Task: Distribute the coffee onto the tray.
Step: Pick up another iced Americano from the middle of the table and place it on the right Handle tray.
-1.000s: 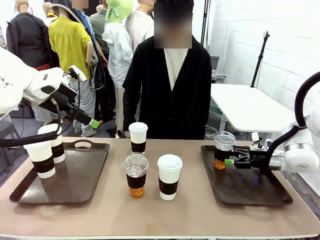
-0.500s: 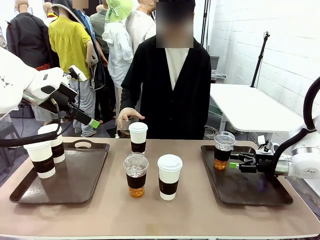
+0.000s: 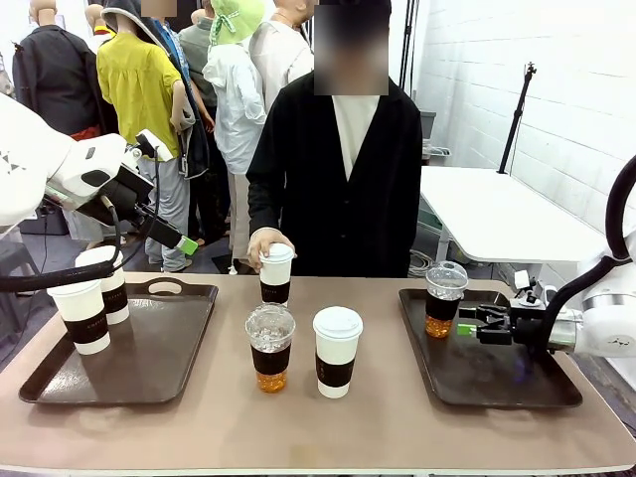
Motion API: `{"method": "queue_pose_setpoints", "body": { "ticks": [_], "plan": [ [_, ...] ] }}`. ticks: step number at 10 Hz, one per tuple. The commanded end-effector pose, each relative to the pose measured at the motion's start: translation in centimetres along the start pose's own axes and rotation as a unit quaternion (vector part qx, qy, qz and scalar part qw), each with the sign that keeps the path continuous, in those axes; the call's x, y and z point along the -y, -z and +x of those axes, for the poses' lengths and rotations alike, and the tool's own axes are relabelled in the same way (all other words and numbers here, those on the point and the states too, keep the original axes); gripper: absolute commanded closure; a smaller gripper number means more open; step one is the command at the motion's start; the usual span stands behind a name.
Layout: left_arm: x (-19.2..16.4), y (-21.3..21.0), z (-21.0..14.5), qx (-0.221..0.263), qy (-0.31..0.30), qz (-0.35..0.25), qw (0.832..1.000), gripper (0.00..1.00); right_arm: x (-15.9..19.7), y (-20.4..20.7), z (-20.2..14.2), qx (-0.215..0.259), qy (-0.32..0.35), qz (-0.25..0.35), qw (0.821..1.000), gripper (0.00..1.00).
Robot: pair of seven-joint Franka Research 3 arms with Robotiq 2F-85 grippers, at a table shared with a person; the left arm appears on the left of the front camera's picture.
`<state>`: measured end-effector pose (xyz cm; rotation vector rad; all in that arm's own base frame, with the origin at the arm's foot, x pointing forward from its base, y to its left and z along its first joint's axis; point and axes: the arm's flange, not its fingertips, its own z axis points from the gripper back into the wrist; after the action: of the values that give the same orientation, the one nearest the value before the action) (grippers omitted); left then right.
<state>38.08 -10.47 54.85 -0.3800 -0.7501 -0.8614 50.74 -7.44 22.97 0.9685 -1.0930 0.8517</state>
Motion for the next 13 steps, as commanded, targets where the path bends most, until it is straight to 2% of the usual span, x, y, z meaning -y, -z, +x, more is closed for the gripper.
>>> {"method": "queue_pose_setpoints", "body": {
  "ticks": [1, 9, 13],
  "plan": [
    [-0.1, 0.0, -0.1, 0.0, -0.002, -0.004, 1.0, 0.0, 0.2, 0.2, 0.0, -0.001, -0.001, 0.002, 1.0, 0.0],
    [-0.1, 0.0, -0.1, 0.0, -0.002, -0.004, 1.0, 0.0, 0.0, 0.0, -0.1, 0.0, 0.001, 0.0, 1.0, 0.0],
    [-0.1, 0.0, -0.1, 0.0, -0.002, -0.004, 1.0, 0.0, -3.3, -1.4, -1.0, -0.006, 0.01, -0.005, 1.0, 0.0]
  ]
}}
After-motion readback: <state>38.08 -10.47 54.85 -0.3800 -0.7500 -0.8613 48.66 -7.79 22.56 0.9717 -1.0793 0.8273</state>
